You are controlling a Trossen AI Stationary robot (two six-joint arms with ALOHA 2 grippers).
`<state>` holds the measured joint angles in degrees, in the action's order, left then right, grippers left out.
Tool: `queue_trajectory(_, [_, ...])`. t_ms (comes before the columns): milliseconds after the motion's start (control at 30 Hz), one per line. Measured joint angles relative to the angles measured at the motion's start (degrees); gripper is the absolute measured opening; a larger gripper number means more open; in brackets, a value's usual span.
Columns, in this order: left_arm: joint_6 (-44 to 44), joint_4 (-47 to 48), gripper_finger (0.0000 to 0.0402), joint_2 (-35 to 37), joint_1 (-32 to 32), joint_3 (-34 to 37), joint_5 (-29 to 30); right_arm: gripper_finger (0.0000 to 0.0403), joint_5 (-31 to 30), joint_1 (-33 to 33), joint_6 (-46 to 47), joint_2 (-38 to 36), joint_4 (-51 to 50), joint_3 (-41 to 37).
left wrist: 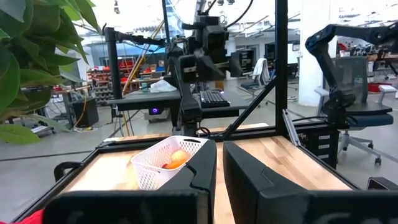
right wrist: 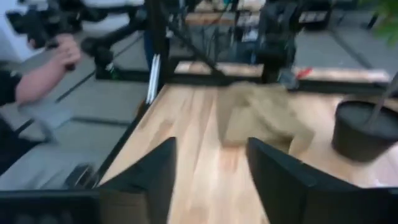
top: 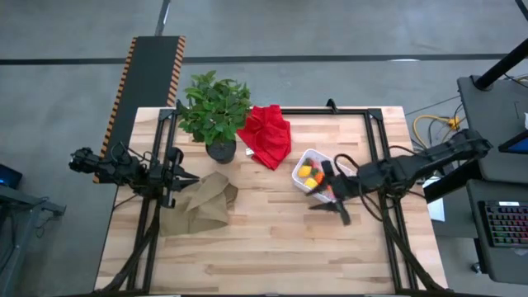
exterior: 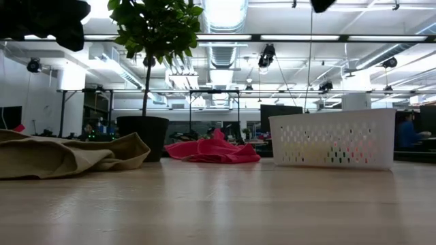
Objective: Pick and placing Produce into tupperware
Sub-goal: Return to Home Position
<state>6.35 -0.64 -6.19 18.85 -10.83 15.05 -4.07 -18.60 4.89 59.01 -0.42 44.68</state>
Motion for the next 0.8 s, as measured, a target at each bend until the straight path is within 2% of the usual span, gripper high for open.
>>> queue_trajectory(133, [0.0, -0.1, 0.0015, 0.0, 0.0, 0.0, 0.0, 0.0122, -2.7, -3.4, 2.7, -4.2, -8.7, -0.2])
queue_trajectory(300, [0.0, -0.2, 0.0015, -0.2, 0.0, 0.0, 0.0, 0.0026, -15.0, -5.8, -4.7, -8.7, -9.8, -2.8])
queue_trajectory(400, [0.0, -0.1, 0.0015, -0.3, 0.0, 0.0, 0.0, 0.0014, -18.3, -4.3, -8.8, -11.6, -9.5, -6.2])
queue_trajectory(467, [0.0, -0.2, 0.0015, -0.5, 0.0, 0.0, 0.0, 0.0010, -16.2, -2.2, -9.5, -14.6, -7.9, -9.7])
queue_trajectory(567, [0.0, -0.1, 0.0015, -0.6, 0.0, 0.0, 0.1, 0.0009, -4.3, 3.4, -9.3, -18.9, -0.6, -16.3])
queue_trajectory(633, [0.0, -0.2, 0.0015, -0.6, 0.0, 0.0, 0.5, 0.0008, 0.7, 7.6, -8.5, -21.0, 5.3, -20.8])
queue_trajectory(800, [0.0, -0.2, 0.0015, -0.6, 0.0, 0.0, 0.6, 0.0008, 2.9, 15.3, -7.1, -25.0, 6.0, -26.3])
